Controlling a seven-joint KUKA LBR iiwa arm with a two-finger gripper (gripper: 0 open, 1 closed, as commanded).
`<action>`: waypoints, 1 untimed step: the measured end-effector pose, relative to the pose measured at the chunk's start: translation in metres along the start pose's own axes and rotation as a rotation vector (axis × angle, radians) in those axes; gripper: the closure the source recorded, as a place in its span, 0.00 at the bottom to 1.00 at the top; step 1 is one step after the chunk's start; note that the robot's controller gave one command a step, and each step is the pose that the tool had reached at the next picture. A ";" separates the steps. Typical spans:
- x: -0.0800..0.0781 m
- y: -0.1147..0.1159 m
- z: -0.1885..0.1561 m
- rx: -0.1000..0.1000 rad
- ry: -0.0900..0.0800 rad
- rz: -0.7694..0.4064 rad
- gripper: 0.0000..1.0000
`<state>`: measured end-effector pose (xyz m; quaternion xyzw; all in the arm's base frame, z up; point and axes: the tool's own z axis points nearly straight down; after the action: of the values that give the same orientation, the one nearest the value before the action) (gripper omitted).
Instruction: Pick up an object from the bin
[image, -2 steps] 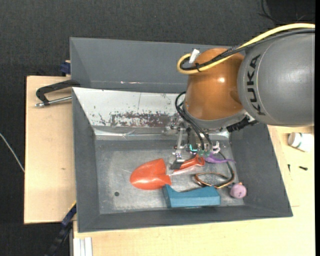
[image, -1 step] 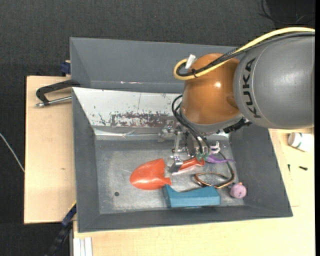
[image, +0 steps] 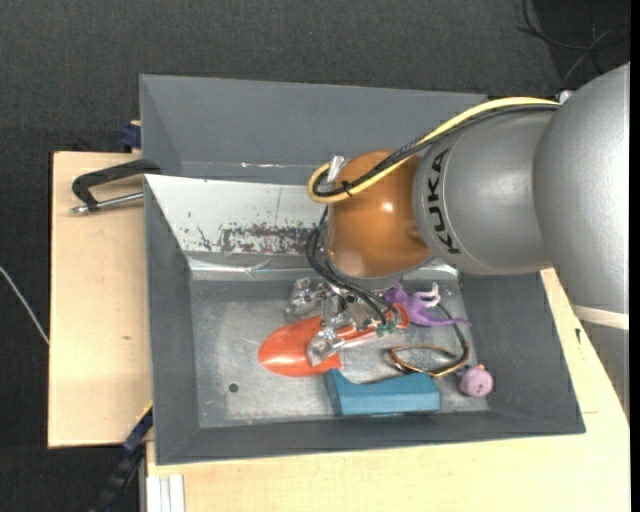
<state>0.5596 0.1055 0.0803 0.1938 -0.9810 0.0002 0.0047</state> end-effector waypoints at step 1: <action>0.000 0.000 0.000 0.000 0.000 0.000 1.00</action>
Offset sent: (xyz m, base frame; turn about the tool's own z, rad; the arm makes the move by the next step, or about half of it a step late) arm -0.0361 -0.0449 0.1144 -0.1101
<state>0.5596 0.1056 0.0803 0.1939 -0.9810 0.0002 0.0047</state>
